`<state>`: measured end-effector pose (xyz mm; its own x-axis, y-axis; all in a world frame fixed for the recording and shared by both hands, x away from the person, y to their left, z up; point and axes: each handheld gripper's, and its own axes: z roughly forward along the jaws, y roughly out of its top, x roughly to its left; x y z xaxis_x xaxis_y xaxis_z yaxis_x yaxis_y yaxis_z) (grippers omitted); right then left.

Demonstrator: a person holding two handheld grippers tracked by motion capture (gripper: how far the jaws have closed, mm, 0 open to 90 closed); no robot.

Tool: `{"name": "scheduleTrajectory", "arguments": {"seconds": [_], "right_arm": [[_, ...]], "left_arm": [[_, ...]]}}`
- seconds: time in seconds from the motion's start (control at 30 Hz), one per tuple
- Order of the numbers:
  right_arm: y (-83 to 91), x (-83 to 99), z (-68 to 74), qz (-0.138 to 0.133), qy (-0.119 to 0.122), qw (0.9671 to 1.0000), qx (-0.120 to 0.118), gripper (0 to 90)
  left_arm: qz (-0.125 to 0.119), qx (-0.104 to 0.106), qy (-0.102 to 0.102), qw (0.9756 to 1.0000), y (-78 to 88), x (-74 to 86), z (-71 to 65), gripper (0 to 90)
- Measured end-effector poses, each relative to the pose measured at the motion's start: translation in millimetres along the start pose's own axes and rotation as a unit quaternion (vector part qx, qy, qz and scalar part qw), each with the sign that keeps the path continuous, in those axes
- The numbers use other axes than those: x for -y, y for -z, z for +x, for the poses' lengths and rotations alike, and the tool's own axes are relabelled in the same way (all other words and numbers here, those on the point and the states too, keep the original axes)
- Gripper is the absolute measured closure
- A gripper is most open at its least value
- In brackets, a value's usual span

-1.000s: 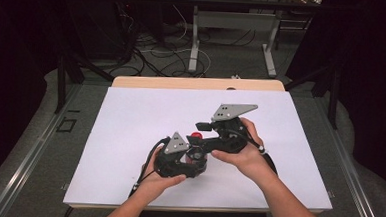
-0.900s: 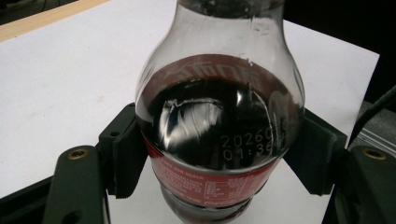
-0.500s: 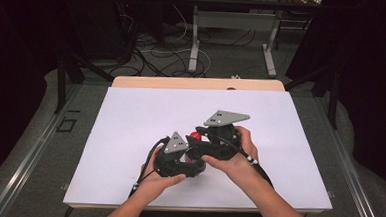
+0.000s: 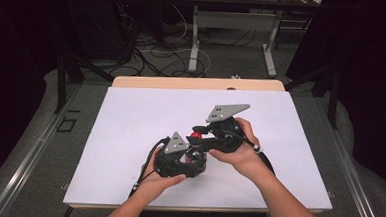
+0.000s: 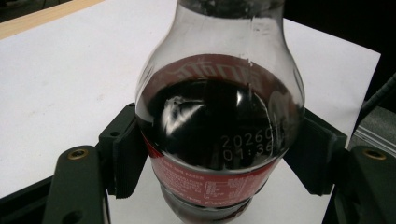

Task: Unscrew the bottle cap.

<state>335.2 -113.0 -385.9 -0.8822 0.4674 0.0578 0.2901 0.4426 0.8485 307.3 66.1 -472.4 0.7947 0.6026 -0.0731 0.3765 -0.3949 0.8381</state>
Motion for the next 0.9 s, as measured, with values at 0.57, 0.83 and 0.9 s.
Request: {"name": "scheduleTrajectory", "arguments": {"seconds": [0.57, 0.83, 0.9], "right_arm": [[11.9, -6.0, -7.5, -0.016, 0.031, 0.9992, -0.019, 61.7], [16.5, -3.4, -7.7, -0.013, 0.026, 0.9996, -0.007, 61.6], [17.0, -1.1, -9.3, -0.010, 0.021, 0.9997, -0.002, 61.6]], "left_arm": [[0.003, -0.001, 0.002, 1.0000, 2.3, -1.2, 2.8, 30.2], [0.001, -0.005, 0.011, 0.9999, 1.4, 1.2, 7.0, 30.2], [-0.001, -0.009, 0.012, 0.9999, 1.8, 1.2, 8.3, 30.2]]}}
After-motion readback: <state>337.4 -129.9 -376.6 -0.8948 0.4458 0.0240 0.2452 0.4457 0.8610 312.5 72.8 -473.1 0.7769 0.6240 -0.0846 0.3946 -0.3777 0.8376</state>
